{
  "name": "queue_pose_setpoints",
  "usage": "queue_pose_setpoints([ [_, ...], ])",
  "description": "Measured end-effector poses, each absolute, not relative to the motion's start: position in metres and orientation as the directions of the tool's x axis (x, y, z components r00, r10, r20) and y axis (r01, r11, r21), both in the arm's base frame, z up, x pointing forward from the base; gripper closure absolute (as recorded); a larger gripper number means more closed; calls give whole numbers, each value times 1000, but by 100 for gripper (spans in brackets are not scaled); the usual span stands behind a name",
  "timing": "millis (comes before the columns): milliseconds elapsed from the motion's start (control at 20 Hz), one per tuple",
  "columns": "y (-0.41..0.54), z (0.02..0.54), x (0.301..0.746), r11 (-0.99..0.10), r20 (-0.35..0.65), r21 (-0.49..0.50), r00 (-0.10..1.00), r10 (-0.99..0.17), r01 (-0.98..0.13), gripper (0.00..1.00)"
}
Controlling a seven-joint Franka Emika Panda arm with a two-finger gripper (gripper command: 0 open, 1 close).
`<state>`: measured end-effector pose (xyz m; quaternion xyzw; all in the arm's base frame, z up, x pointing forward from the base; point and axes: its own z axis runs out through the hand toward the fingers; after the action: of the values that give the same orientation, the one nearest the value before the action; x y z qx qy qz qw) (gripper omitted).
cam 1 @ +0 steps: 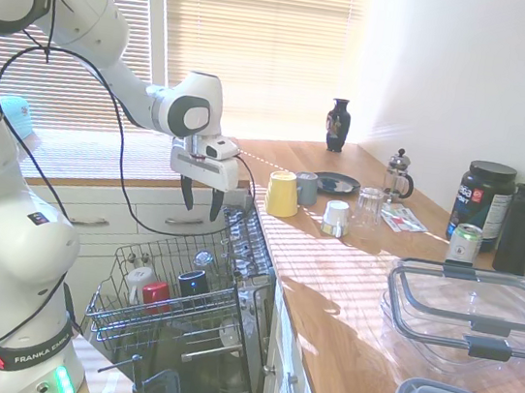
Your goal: Take a mug cup out of the rack
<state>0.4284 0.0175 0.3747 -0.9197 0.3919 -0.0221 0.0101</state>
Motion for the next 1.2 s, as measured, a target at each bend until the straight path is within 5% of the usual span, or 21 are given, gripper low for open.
queue_pose_setpoints([
  [250, 28, 358, 423, -725, 64, 17, 724, -687, -689, 0],
  [800, 127, 215, 397, -858, 63, 202, 880, -470, -472, 0],
  [1200, 171, 128, 433, -916, -74, 288, 947, -313, -280, 0],
])
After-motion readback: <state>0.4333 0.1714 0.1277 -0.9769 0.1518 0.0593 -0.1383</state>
